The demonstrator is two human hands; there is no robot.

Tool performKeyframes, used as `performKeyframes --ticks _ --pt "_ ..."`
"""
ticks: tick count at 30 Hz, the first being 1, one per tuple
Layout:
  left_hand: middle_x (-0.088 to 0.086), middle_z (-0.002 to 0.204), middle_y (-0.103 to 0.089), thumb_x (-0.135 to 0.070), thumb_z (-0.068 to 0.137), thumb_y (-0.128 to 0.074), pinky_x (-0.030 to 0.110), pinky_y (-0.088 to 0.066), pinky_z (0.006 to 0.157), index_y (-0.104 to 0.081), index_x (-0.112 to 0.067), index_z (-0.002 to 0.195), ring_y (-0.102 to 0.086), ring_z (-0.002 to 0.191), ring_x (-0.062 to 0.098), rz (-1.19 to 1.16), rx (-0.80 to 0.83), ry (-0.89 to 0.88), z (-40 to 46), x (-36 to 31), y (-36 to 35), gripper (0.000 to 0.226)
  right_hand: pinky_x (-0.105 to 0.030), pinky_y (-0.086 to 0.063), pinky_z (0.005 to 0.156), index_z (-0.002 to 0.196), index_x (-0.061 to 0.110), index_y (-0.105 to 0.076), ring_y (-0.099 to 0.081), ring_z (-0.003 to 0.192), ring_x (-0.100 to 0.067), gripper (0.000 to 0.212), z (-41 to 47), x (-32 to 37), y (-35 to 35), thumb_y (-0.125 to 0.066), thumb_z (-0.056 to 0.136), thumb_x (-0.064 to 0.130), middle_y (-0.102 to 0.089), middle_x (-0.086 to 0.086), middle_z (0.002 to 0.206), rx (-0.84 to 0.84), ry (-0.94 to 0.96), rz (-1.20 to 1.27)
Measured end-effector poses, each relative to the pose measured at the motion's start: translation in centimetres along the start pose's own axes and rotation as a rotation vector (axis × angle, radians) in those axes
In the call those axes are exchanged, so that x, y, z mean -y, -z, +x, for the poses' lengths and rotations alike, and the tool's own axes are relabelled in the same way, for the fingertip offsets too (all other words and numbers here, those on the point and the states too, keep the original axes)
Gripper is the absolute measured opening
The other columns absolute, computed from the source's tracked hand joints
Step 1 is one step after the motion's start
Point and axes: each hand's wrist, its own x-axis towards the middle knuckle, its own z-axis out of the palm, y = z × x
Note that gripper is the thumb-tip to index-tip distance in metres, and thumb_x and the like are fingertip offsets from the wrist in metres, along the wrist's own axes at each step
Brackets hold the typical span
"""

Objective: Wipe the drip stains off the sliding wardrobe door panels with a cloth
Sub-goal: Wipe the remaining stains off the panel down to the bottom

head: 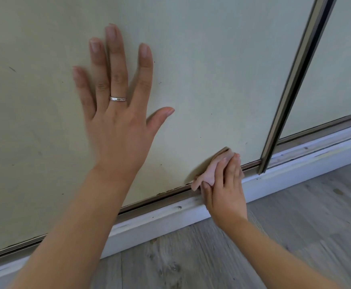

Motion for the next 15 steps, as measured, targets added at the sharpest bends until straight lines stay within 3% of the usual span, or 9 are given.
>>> performKeyframes --ticks 4,7,11,13,15 --pt "0.033 0.141 -0.034 -0.06 0.081 -0.056 0.056 -0.019 0.108 -0.031 -0.01 0.143 -0.029 0.131 0.047 0.001 0.009 0.004 0.0 0.0 0.0 0.084 -0.059 -0.032 0.103 0.144 -0.007 -0.015 -0.021 0.134 -0.047 0.061 0.4 -1.9 0.5 -0.01 0.104 0.039 -0.02 -0.038 0.144 0.014 0.004 -0.041" --pt "0.033 0.141 -0.034 -0.06 0.082 -0.056 0.055 -0.017 0.109 -0.031 -0.01 0.144 -0.025 0.131 0.044 -0.006 0.004 0.015 0.1 0.1 -0.1 0.083 -0.062 -0.033 0.102 0.141 -0.014 -0.021 -0.024 0.133 -0.054 0.062 0.6 -0.4 0.7 -0.026 0.101 0.033 -0.022 -0.044 0.142 0.01 -0.044 0.018" --pt "0.032 0.142 -0.033 -0.06 0.083 -0.054 0.053 -0.015 0.109 -0.03 -0.011 0.144 -0.02 0.132 0.041 -0.006 0.01 0.007 -0.1 0.2 0.0 0.082 -0.061 -0.034 0.103 0.145 -0.01 -0.018 -0.021 0.136 -0.052 0.063 0.0 -1.5 0.7 -0.034 0.096 0.027 -0.023 -0.042 0.143 0.111 0.096 0.009" --pt "0.031 0.142 -0.033 -0.06 0.083 -0.054 0.054 -0.016 0.109 -0.03 -0.011 0.144 -0.022 0.132 0.042 -0.008 0.016 0.006 -0.1 0.1 0.0 0.082 -0.066 -0.022 0.108 0.14 -0.012 -0.031 -0.014 0.134 -0.06 0.053 0.8 -3.0 1.0 -0.019 0.102 0.022 -0.02 -0.047 0.142 0.191 0.086 -0.07" --pt "0.031 0.142 -0.033 -0.061 0.083 -0.055 0.054 -0.017 0.109 -0.031 -0.011 0.144 -0.024 0.132 0.043 -0.001 0.016 0.007 -0.1 0.0 0.0 0.082 -0.067 0.008 0.11 0.133 -0.016 -0.042 -0.002 0.13 -0.07 0.078 1.7 -2.8 1.2 0.017 0.099 0.022 -0.01 -0.055 0.138 0.329 0.002 -0.12"
